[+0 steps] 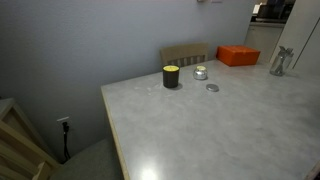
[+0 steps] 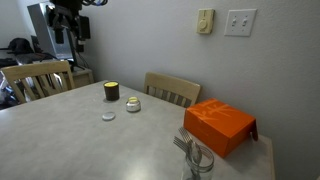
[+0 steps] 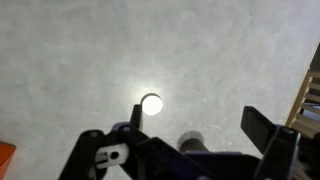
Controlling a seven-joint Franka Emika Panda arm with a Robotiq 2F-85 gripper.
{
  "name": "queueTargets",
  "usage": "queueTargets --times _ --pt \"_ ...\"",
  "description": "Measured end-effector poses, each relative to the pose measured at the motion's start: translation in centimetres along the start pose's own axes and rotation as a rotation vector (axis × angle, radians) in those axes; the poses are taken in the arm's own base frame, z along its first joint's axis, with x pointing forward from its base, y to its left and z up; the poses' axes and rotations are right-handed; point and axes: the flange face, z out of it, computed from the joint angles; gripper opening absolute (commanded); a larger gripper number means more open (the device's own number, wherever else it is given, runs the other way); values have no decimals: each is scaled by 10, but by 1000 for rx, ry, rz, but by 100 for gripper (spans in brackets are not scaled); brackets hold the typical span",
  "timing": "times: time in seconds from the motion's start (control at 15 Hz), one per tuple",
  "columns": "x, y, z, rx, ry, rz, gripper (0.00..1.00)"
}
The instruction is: Place the lid on the jar
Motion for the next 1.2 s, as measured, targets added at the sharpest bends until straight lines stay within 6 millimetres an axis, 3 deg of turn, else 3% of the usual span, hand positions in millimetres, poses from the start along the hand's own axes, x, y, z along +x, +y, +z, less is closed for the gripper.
queueTargets --times 0.27,0.6,0.8,1.07,1.2 --pt "17 -31 24 -9 40 26 100" --pt "37 -71 89 -70 -19 33 100" --pt "45 -68 139 -52 -63 17 100" --pt "50 -47 210 2 -111 -5 100" --pt "50 -40 224 8 -123 -7 100"
